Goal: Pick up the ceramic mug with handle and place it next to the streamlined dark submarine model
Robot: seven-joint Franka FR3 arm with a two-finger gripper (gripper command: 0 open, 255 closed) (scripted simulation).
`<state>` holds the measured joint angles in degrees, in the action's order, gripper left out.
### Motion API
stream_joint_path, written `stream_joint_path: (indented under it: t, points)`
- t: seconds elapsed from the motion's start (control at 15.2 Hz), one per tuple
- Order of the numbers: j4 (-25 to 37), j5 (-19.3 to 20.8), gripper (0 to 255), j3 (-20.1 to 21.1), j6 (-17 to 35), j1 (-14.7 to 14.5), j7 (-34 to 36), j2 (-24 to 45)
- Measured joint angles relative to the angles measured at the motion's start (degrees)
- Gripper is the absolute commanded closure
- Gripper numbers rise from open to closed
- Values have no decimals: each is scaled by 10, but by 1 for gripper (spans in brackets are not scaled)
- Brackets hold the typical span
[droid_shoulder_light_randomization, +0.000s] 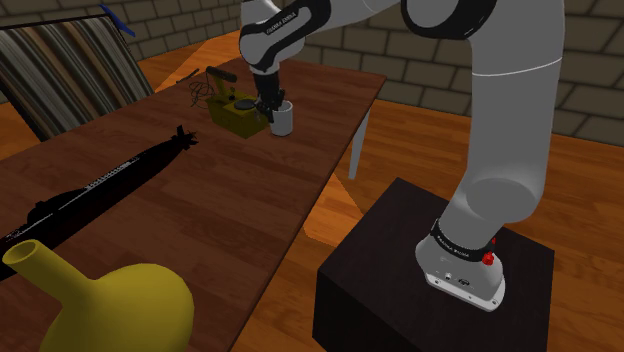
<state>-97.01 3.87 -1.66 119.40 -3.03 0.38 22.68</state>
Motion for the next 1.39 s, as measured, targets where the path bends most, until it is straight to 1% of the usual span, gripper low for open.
stream_joint_path:
  t: [0.53,1.39]
  points:
    - [32,-1,255,0,-51,0,-3,-19]
    - [106,-3,255,0,-144,0,-9,-39]
